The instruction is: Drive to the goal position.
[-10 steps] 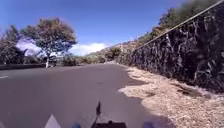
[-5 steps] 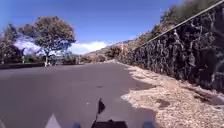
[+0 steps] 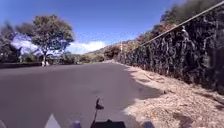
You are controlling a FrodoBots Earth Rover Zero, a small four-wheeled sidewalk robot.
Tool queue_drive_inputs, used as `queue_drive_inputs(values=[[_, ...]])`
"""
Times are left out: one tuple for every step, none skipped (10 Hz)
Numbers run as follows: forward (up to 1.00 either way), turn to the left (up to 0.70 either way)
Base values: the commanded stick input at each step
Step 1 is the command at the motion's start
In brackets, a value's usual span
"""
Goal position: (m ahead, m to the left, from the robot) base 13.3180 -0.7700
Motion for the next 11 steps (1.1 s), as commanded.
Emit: queue_drive_inputs(values=[[1.00, 0.00], [1.00, 0.00], [1.00, 0.00], [1.00, 0.00], [1.00, 0.00], [1.00, 0.00], [1.00, 0.00], [1.00, 0.00], [1.00, 0.00], [1.00, 0.00], [1.00, 0.00]])
